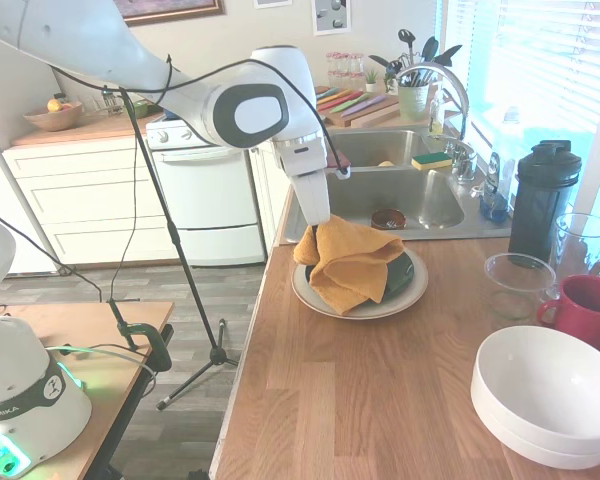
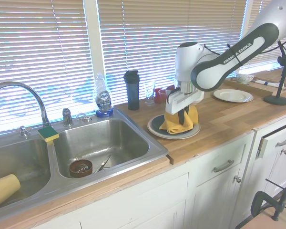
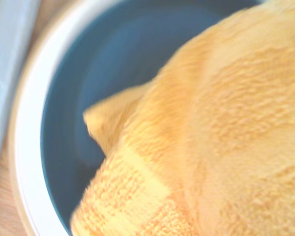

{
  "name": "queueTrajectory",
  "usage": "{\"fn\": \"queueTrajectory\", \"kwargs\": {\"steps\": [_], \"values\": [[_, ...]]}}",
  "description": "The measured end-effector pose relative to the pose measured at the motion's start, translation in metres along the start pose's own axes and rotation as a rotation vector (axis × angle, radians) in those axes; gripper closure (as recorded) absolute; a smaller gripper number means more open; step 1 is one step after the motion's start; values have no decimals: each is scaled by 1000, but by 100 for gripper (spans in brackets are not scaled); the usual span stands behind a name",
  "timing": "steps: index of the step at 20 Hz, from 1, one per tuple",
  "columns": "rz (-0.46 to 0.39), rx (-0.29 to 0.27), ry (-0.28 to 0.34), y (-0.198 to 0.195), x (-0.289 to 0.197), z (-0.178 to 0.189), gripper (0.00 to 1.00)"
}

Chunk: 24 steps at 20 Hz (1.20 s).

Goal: Wipe the blue plate in clockwise motion

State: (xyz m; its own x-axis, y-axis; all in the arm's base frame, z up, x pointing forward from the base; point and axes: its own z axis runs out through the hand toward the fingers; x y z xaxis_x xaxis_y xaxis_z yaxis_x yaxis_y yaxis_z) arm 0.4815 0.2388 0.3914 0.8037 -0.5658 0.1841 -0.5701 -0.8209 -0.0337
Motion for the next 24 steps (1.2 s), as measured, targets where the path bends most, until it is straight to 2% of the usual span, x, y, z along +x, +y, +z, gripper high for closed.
{"fn": "queueTrajectory", "kwargs": {"steps": [7,12,21,24], "values": [[58,64,-17,37,45,-49,100],[102,90,-23,77,86,-69,100],[201,92,-42,167,162,-59,100],[226,76,-56,187,176,-45,100]]}}
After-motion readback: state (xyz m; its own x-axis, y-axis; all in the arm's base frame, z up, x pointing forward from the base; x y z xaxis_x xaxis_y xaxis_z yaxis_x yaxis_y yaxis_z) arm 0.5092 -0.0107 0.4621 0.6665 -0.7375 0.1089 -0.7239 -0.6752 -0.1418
